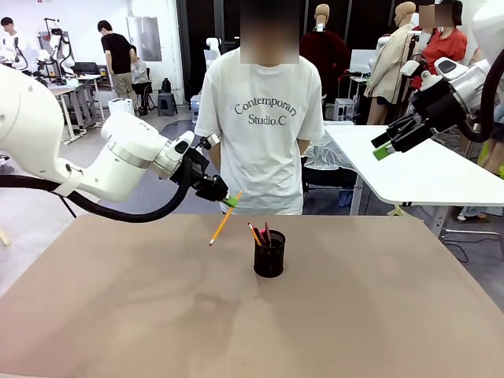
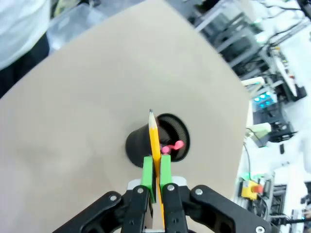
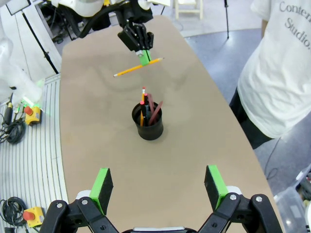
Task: Place the pens into the pen holder.
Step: Pick up a writing instrument from the table and place it into the Pen holder.
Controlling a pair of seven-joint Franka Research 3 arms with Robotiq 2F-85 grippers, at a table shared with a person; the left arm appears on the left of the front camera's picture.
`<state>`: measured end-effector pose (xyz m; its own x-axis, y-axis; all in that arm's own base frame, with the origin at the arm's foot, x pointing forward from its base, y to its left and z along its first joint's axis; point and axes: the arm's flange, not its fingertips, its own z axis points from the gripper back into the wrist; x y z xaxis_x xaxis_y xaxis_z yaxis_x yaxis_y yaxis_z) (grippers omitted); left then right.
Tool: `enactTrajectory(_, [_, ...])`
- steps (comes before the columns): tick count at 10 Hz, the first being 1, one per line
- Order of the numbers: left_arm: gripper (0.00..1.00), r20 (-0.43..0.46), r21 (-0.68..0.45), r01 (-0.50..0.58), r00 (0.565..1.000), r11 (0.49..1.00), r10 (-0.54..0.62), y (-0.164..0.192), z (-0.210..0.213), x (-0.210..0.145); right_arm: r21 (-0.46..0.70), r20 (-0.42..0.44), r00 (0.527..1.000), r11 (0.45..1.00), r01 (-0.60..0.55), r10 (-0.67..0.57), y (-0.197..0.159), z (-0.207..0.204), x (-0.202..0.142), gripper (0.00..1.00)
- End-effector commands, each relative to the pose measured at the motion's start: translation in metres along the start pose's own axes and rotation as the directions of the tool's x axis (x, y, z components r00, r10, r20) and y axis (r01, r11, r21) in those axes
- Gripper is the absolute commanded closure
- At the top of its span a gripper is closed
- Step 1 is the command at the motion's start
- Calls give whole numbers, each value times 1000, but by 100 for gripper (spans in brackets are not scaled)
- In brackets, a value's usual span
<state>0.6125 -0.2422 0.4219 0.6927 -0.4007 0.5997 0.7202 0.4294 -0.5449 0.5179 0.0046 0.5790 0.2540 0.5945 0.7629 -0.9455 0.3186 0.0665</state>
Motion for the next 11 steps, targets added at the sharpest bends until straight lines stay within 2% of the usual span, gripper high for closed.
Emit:
enactTrajectory(1, [100,48,-80,109,993,991,-106,-2,12,-15,0,-1,1000,1000,-1,1,2,0,1,0])
enactTrajectory(2, [100,75,-132,215,976,968,-206,-6,14,-15,0,-1,1000,1000,-1,1,2,0,1,0])
enactTrajectory(3, [100,61,-80,231,972,970,-227,-8,13,-12,0,-1,1000,1000,-1,1,2,0,1,0])
enactTrajectory(4, [100,49,-78,128,991,989,-124,-3,6,-1,0,-1,1000,1000,-1,1,2,0,1,0])
enactTrajectory(7, [100,49,-78,128,991,989,-124,-3,6,-1,0,-1,1000,1000,-1,1,2,0,1,0])
enactTrajectory(8, [100,37,-77,158,987,984,-155,-3,4,-3,0,-1,1000,1000,-1,1,2,0,1,0])
enactTrajectory(10, [100,169,-260,262,960,929,-224,-8,7,2,0,-1,1000,1000,-1,1,2,0,1,0])
enactTrajectory(11, [100,229,-354,340,935,871,-271,-9,10,4,0,-1,1000,1000,-1,1,2,0,1,0])
